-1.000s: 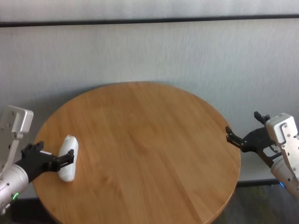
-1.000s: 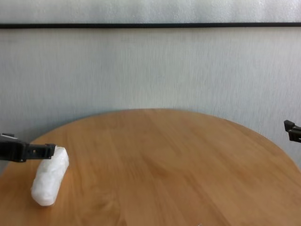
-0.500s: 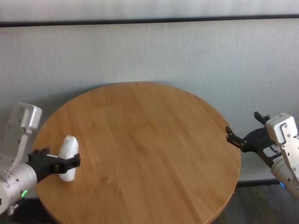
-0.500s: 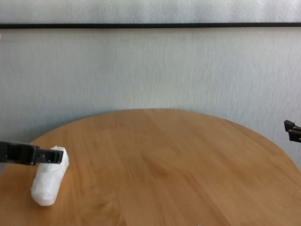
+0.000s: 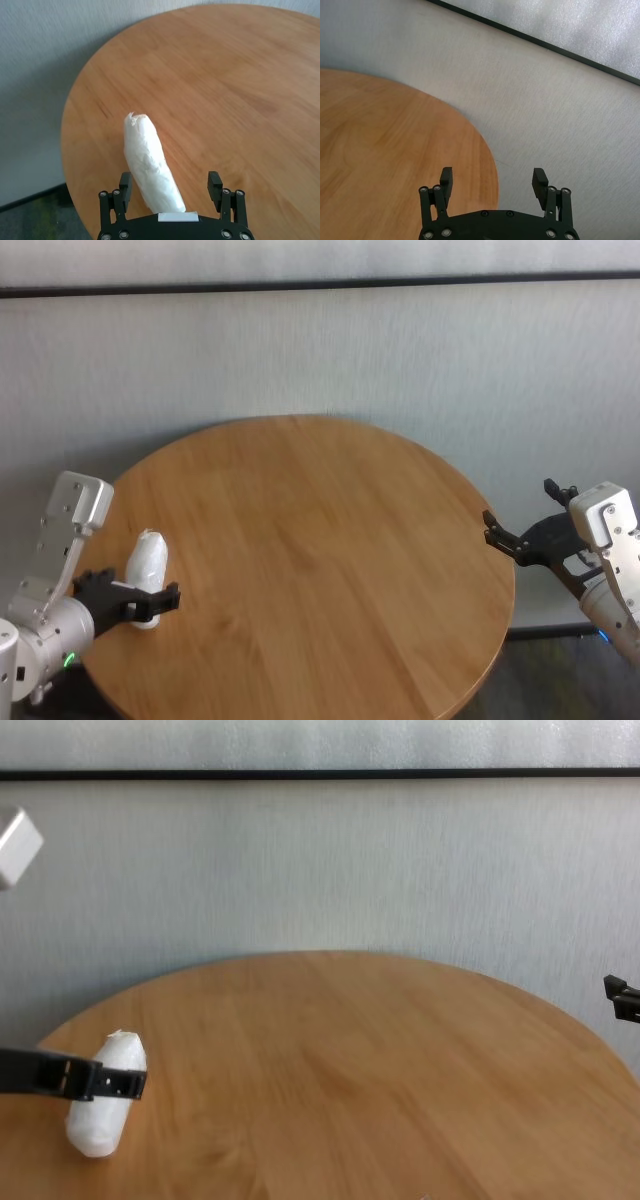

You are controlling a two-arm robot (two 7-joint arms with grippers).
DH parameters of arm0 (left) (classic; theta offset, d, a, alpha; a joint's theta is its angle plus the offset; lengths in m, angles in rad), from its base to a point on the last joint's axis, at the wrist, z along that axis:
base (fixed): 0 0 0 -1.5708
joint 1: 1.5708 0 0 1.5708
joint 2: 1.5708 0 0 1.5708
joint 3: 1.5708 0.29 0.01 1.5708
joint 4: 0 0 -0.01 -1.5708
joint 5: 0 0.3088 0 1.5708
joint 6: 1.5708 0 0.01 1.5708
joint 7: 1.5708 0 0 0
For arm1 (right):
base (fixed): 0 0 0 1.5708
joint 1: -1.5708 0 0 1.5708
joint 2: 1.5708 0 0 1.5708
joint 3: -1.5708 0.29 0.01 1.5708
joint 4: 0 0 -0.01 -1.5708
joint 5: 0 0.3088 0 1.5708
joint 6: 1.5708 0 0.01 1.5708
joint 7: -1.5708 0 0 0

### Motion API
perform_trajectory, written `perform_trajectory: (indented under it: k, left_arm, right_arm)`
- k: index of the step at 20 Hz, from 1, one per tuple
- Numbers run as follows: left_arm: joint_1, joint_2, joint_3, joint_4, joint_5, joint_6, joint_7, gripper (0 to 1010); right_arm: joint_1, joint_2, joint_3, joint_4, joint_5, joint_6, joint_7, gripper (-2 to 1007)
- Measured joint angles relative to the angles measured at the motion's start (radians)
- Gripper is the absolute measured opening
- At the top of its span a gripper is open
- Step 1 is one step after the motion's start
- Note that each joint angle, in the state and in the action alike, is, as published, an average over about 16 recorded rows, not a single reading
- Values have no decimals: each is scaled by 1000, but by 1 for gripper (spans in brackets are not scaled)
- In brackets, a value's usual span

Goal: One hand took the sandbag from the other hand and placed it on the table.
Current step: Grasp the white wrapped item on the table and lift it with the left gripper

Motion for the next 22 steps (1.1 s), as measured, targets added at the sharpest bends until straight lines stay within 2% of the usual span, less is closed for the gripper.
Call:
perform_trajectory:
  k: [14,22]
  left_arm:
    - [-19,-46,-6,57,28,32,5,1000]
    - [-39,-72,-1,96,58,39,7,1000]
  right_arm:
    - [0,0,0,0,0,0,0,1001]
    - [0,0,0,0,0,0,0,1001]
